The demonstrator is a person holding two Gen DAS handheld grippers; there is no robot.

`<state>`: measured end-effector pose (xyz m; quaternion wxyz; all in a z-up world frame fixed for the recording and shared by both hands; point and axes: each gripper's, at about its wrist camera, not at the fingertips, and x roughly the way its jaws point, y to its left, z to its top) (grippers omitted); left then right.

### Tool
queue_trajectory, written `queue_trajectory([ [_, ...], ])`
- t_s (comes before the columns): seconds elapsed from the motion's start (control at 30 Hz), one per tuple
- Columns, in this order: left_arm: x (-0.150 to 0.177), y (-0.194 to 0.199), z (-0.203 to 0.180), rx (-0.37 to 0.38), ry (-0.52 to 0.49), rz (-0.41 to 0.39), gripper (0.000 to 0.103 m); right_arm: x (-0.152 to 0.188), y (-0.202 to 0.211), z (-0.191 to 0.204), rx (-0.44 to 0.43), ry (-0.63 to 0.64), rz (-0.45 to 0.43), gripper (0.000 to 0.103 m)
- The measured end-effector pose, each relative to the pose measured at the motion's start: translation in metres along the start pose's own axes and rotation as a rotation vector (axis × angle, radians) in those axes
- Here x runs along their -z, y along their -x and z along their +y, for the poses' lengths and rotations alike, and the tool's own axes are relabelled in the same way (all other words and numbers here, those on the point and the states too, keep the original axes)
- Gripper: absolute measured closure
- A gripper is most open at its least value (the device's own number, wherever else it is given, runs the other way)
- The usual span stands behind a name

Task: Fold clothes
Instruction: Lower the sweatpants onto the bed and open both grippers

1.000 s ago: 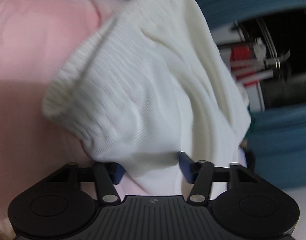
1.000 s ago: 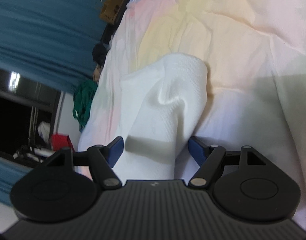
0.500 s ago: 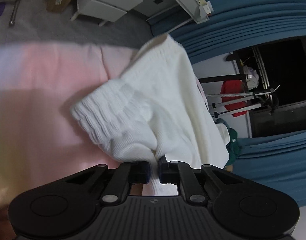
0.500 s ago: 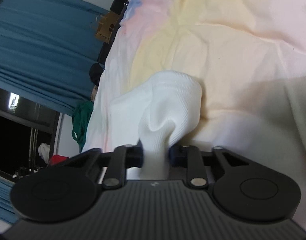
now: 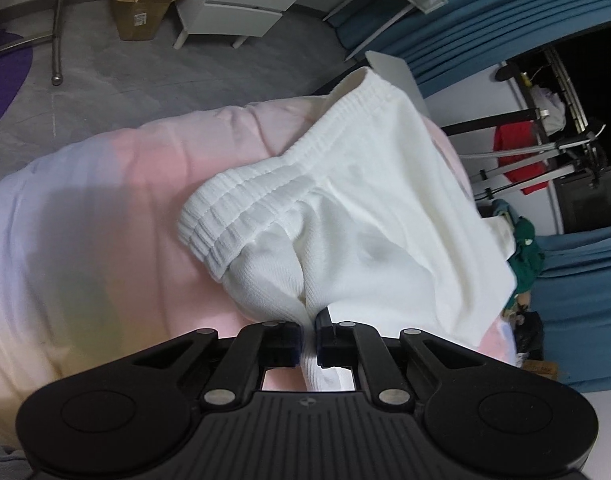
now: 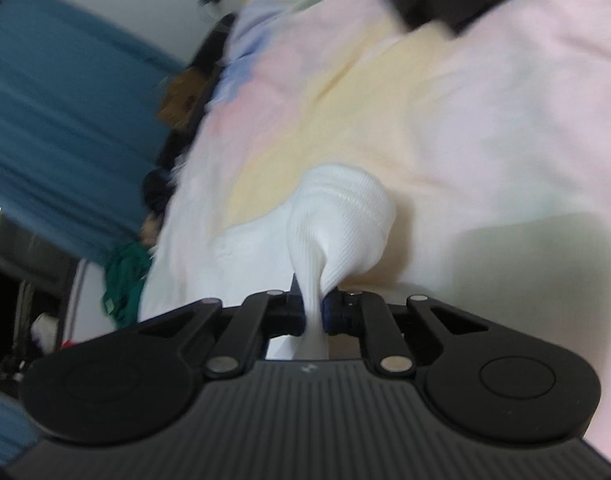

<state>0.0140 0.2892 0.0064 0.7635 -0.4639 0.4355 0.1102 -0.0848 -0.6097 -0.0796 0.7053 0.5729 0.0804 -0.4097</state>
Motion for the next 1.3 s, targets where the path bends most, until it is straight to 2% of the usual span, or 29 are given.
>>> queue_trajectory([
  [0.1,0.001,-0.002,0.003,-0.031,-0.015,0.016,0.096,-0.007,0.004,-0.024,0.079,-0.085,0.047,0.092],
  [0.17,0.002,-0.006,0.002,-0.055,-0.039,0.032,0.096,-0.008,0.002,-0.032,0.082,-0.103,0.073,0.092],
  [0.23,0.005,-0.006,-0.002,-0.067,-0.087,0.033,0.095,-0.008,-0.001,-0.028,0.092,-0.055,0.086,0.089],
  [0.33,0.009,-0.005,-0.007,-0.084,-0.159,0.035,0.087,-0.007,-0.001,-0.015,0.122,0.026,0.090,0.082],
  [0.43,0.018,0.006,-0.015,-0.089,-0.276,0.024,0.073,-0.008,0.005,-0.009,0.142,0.043,0.067,0.065],
  [0.5,0.025,0.013,-0.019,-0.099,-0.352,0.008,0.057,-0.009,0.012,-0.004,0.132,0.072,0.025,0.043],
  [0.53,0.030,0.014,-0.023,-0.107,-0.392,-0.011,0.054,-0.010,0.016,-0.001,0.126,0.088,0.003,0.038],
  [0.6,0.041,0.026,-0.032,-0.124,-0.490,-0.068,0.042,-0.008,0.026,0.012,0.108,0.149,-0.043,0.023],
  [0.67,0.055,0.037,-0.042,-0.140,-0.576,-0.148,0.032,-0.005,0.035,0.026,0.086,0.217,-0.086,0.022],
  [0.7,0.063,0.042,-0.048,-0.148,-0.619,-0.188,0.026,-0.003,0.040,0.035,0.073,0.253,-0.106,0.023],
  [0.8,0.085,0.044,-0.066,-0.153,-0.722,-0.274,0.024,0.007,0.055,0.060,0.010,0.374,-0.151,0.023],
  [0.87,0.101,0.040,-0.084,-0.143,-0.764,-0.299,0.023,0.018,0.066,0.076,-0.052,0.450,-0.150,0.023],
  [1.0,0.135,0.017,-0.125,-0.087,-0.871,-0.309,0.023,0.048,0.079,0.105,-0.213,0.597,-0.025,0.023],
  [1.17,0.169,-0.024,-0.169,-0.032,-0.961,-0.280,0.023,0.090,0.087,0.127,-0.448,0.671,0.205,0.024],
  [1.23,0.180,-0.039,-0.182,-0.016,-0.979,-0.289,0.023,0.110,0.091,0.135,-0.488,0.720,0.250,0.024],
  [1.3,0.190,-0.055,-0.192,-0.004,-0.997,-0.309,0.023,0.129,0.097,0.144,-0.505,0.792,0.254,0.023],
])
